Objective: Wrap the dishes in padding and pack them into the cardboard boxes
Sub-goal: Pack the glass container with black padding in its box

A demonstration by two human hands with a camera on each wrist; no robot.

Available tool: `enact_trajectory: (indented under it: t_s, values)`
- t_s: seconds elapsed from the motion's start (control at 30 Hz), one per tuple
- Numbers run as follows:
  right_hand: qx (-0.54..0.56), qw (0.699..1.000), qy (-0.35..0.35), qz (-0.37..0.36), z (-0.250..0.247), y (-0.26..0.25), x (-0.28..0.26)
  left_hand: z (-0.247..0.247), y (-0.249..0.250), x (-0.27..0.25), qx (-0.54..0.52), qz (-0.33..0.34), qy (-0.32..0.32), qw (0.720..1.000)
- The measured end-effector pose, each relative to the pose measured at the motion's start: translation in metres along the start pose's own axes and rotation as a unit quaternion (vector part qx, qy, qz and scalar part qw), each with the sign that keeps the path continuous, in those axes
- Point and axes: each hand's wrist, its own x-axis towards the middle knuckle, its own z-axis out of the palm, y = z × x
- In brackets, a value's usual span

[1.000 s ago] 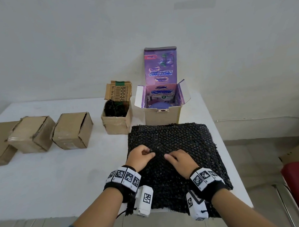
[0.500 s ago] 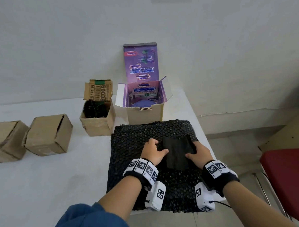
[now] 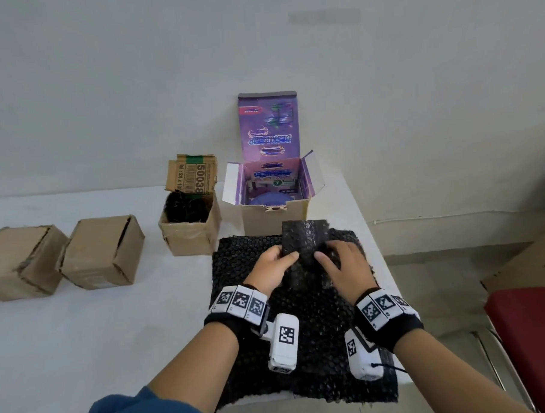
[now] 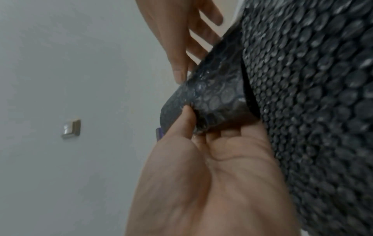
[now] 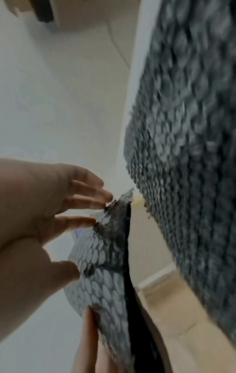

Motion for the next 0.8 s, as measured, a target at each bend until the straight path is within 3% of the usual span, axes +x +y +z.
enact_trajectory:
  t_s: [0.1, 0.27, 0.47, 0.57, 0.7, 0.8]
  values:
    - [0.168, 0.983, -0.069, 0.015, 0.011, -0.035, 0.013, -0.026, 0.019, -0.013, -0.036, 0.033, -0.031, 0.998]
    - [0.336, 0.933, -0.125, 0.033, 0.043, -0.085, 0.036, -0.084, 0.031, -0.014, 0.021, 0.081, 0.024, 0.996]
    - [0.305, 0.943, -0.135, -0.013, 0.081, -0.151, 0.063, -0.156, 0.043, 0.008, 0.048, 0.099, 0.090, 0.990]
    - [0.275, 0.957, -0.093, -0.014, 0.101, -0.177, 0.083, -0.186, 0.049, 0.026, 0.032, 0.100, 0.138, 0.985]
    - [0.299, 0.953, -0.017, 0.038, 0.123, -0.207, 0.104, -0.215, 0.063, 0.052, 0.133, 0.182, 0.198, 0.954]
    - [0.247, 0.968, -0.017, 0.039, 0.137, -0.218, 0.112, -0.233, 0.072, 0.074, 0.204, 0.218, 0.203, 0.932]
